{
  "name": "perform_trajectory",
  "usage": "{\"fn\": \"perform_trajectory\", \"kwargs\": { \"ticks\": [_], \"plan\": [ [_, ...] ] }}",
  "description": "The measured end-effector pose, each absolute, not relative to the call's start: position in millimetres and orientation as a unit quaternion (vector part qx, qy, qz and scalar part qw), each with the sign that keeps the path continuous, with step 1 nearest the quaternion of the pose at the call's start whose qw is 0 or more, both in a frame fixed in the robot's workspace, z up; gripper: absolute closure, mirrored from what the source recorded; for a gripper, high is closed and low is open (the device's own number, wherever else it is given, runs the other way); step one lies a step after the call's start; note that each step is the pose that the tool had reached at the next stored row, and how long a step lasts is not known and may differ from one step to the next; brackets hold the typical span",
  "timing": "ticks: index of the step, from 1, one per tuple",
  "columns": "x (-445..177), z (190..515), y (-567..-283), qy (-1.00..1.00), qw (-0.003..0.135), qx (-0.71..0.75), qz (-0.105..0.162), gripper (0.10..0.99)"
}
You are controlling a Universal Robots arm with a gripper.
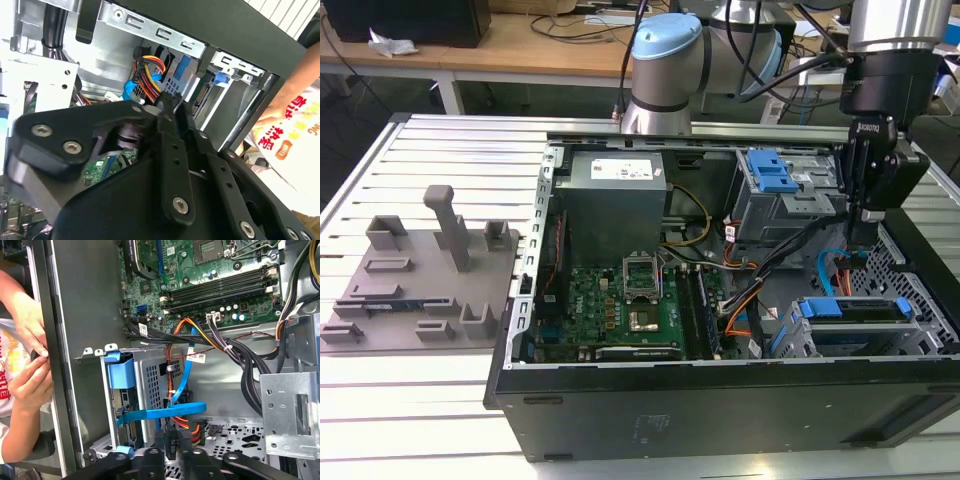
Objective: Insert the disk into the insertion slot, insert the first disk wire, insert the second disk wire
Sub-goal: 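Insert the first disk wire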
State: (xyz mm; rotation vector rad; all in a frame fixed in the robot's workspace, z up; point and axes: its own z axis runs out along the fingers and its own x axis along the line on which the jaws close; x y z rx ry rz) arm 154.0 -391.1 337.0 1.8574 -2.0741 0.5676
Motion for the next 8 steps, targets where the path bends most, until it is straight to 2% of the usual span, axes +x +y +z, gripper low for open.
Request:
{"fn": "perform_trajectory", "kwargs": {
  "ticks": [2, 8],
  "plan": [
    [154.0, 336.9, -391.1, -0.721, 0.150, 0.646, 0.199, 0.922],
    [154.0, 336.7, -391.7, -0.721, 0.151, 0.646, 0.199, 0.922]
  ]
}}
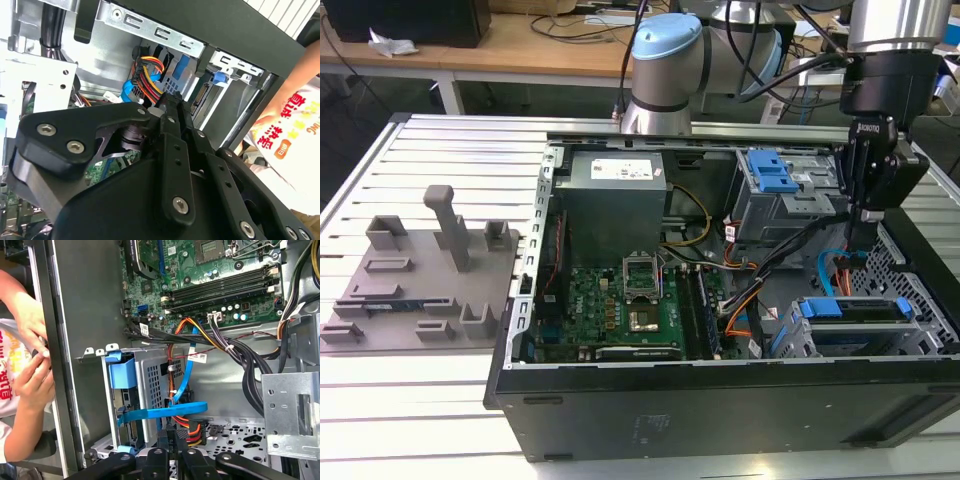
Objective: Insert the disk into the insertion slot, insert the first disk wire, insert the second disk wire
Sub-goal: 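Insert the first disk wire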
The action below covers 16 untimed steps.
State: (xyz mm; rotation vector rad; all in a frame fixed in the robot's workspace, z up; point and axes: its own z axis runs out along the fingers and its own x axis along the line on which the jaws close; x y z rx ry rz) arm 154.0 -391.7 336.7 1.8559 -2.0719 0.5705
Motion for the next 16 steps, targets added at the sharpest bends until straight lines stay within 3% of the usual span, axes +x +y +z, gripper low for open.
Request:
{"fn": "perform_trajectory", "kwargs": {
  "ticks": [8, 9, 16],
  "plan": [
    [154.1, 343.5, -402.4, -0.727, 0.133, 0.652, 0.171, 0.922],
    [154.2, 343.6, -405.1, -0.726, 0.138, 0.654, 0.160, 0.922],
    [171.0, 343.7, -410.8, -0.729, 0.124, 0.665, 0.100, 0.922]
  ]
}}
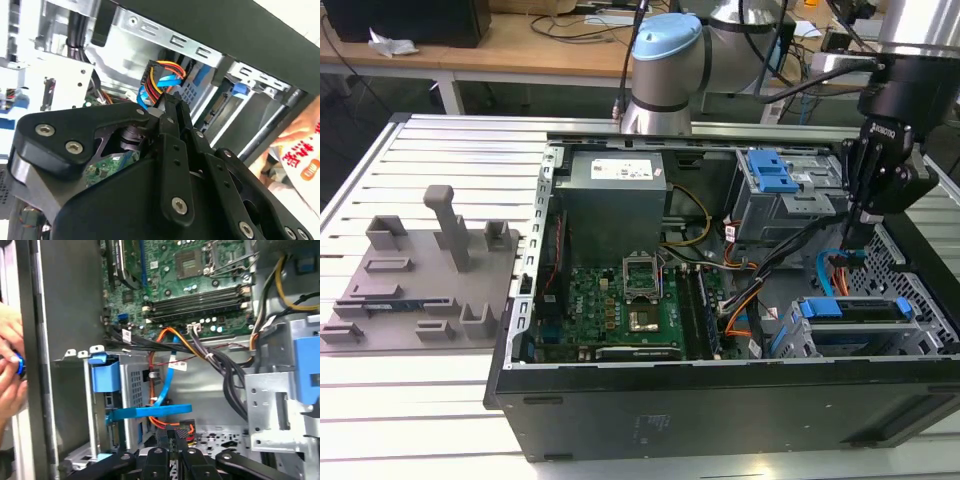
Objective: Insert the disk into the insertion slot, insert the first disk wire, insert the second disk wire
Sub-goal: 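Insert the first disk wire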
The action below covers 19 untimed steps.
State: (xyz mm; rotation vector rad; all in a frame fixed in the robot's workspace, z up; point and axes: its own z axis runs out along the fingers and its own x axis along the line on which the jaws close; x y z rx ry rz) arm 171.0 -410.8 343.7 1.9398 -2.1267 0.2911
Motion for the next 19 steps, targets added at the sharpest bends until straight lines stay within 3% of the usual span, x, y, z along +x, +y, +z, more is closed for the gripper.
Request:
{"fn": "perform_trajectory", "kwargs": {
  "ticks": [2, 4, 5, 7, 19],
  "plan": [
    [176.1, 344.5, -411.6, -0.730, 0.116, 0.668, 0.083, 0.922],
    [179.4, 345.2, -413.7, -0.733, 0.093, 0.672, 0.054, 0.922],
    [180.6, 347.4, -417.1, -0.734, 0.072, 0.675, 0.031, 0.922],
    [180.7, 354.4, -423.3, -0.734, 0.059, 0.676, 0.015, 0.922],
    [180.7, 360.4, -479.1, -0.734, 0.061, 0.676, 0.008, 0.922]
  ]
}}
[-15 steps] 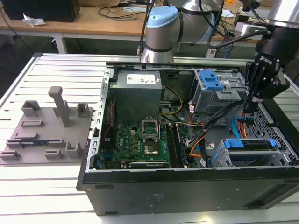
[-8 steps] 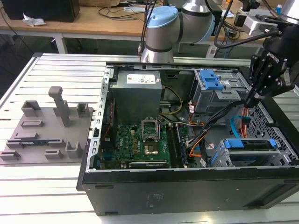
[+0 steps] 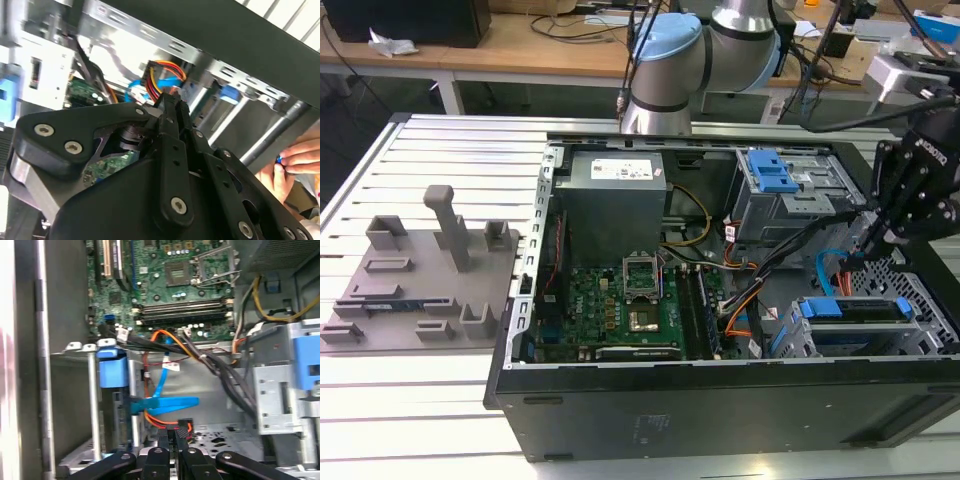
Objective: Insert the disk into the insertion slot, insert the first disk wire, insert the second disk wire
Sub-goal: 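Insert the first disk wire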
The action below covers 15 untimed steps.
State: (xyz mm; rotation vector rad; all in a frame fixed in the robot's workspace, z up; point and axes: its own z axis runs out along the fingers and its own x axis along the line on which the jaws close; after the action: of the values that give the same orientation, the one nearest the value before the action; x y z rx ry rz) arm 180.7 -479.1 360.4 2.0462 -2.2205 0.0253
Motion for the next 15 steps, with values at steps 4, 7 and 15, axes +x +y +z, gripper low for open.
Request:
{"fn": "perform_trajectory", "kwargs": {
  "ticks": [4, 7, 15],
  "plan": [
    [180.8, 360.3, -495.3, -0.734, 0.058, 0.677, 0.004, 0.922],
    [180.9, 360.4, -495.3, -0.734, 0.058, 0.677, 0.004, 0.922],
    [180.9, 360.4, -503.1, -0.733, 0.025, 0.679, -0.030, 0.922]
  ]
}}
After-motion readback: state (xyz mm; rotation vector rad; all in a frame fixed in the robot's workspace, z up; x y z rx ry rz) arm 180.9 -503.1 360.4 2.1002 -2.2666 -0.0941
